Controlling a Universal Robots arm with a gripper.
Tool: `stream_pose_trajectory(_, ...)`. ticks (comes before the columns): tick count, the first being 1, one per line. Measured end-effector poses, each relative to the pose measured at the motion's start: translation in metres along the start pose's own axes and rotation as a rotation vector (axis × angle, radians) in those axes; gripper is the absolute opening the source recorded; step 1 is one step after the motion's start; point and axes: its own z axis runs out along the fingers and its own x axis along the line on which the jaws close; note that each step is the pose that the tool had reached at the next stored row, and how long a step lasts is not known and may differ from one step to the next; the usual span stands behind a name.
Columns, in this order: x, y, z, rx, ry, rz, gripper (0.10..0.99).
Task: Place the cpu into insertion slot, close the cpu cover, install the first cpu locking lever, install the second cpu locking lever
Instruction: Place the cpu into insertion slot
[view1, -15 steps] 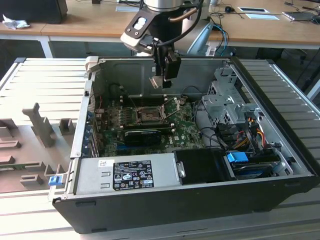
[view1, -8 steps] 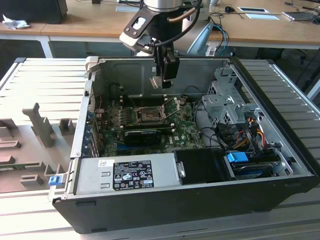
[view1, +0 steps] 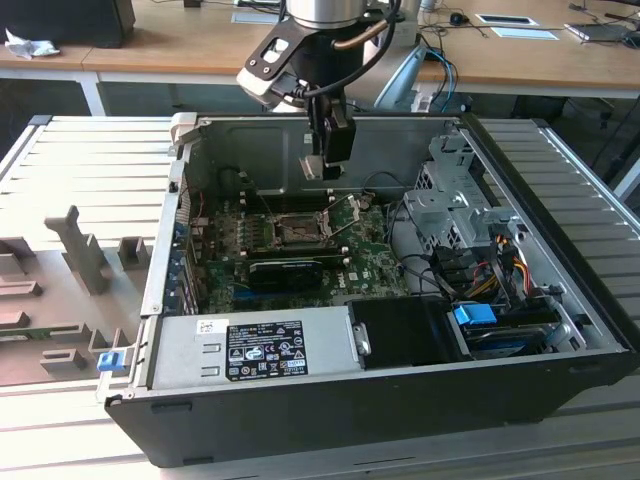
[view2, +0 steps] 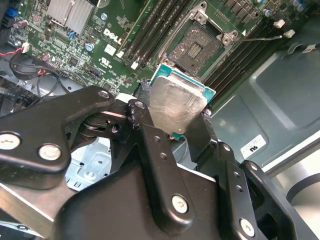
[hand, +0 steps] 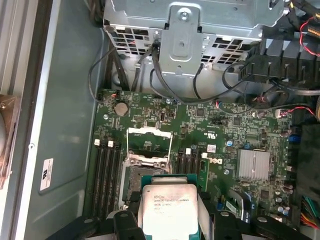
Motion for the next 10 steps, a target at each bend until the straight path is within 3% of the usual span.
stream_pose_trajectory(10, 0.0001, -0.0002, 0.0026, 0.0, 0.0002, 0.0, 0.529)
